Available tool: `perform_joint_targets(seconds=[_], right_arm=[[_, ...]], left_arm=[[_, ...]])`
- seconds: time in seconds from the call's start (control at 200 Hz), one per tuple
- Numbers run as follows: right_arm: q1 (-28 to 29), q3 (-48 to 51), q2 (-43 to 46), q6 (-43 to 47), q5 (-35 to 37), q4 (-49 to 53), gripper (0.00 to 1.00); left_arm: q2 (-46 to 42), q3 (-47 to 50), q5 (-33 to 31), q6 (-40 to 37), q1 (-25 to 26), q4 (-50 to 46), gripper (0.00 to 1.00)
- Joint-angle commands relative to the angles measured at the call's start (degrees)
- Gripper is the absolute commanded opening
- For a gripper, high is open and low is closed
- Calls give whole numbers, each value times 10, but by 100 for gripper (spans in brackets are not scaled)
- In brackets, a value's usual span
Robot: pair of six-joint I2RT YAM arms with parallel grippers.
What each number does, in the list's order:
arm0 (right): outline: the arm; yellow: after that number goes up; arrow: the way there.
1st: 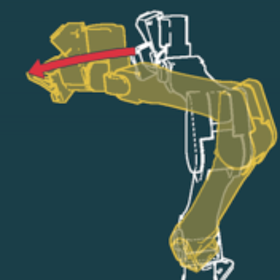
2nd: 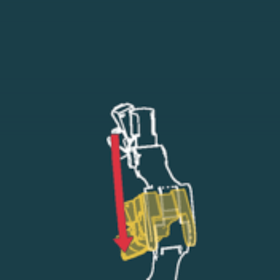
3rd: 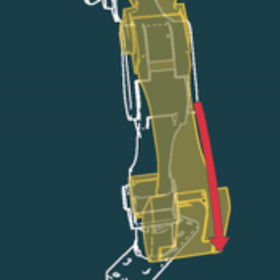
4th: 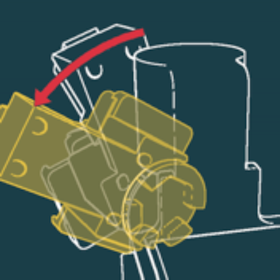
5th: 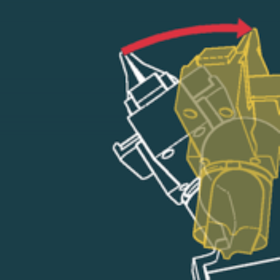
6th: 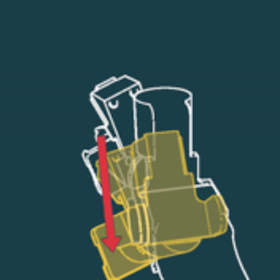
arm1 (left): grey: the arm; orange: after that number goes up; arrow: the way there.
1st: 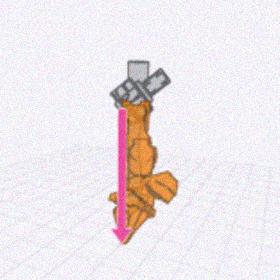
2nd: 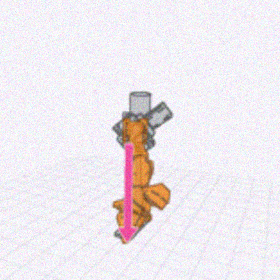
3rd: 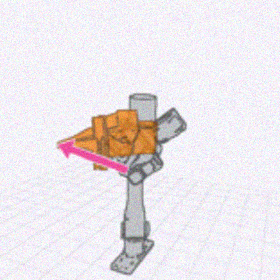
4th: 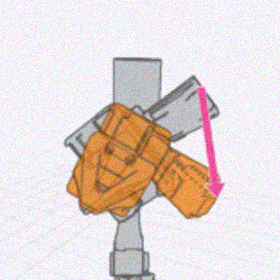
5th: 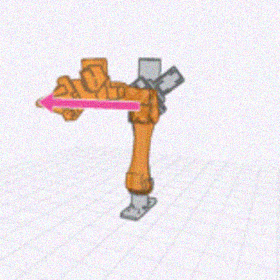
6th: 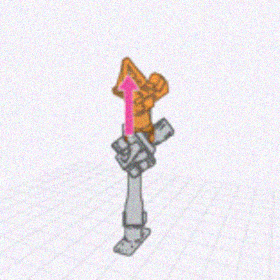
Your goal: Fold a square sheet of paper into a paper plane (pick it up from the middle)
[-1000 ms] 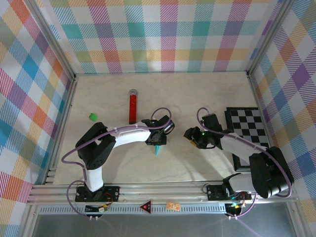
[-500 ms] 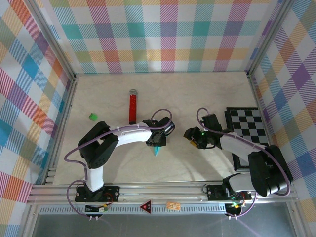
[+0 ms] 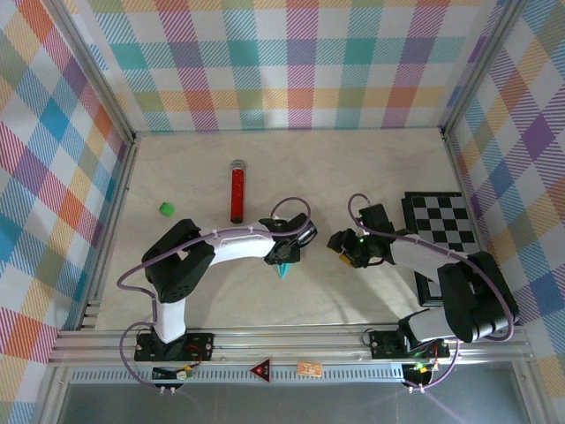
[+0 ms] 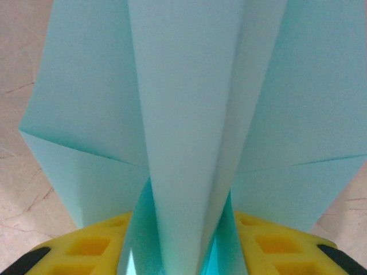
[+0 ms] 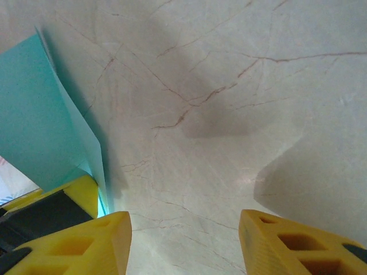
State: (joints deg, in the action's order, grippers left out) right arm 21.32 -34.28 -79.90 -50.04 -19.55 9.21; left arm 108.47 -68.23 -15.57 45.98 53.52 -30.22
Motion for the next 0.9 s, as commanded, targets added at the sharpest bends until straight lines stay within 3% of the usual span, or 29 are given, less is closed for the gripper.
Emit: perform_joint_targets(seconds=[0.0, 0.28, 0.58, 0.73, 0.89], right_arm=[[-6, -31, 6, 41, -3, 30, 53], [-7, -63, 36, 105, 8, 73, 54], [-8, -61, 87, 112, 56, 70, 55], [-8, -65, 146, 134, 126, 99, 60], [-8, -54, 232, 168, 260, 103, 69]], left_arm=[[23, -3, -8, 50, 16, -64, 45], [-12, -33, -28, 84, 22, -75, 48], [-39, -77, -68, 95, 43, -126, 49], [-70, -65, -88, 94, 55, -120, 53], [-126, -35, -145, 51, 56, -94, 61]])
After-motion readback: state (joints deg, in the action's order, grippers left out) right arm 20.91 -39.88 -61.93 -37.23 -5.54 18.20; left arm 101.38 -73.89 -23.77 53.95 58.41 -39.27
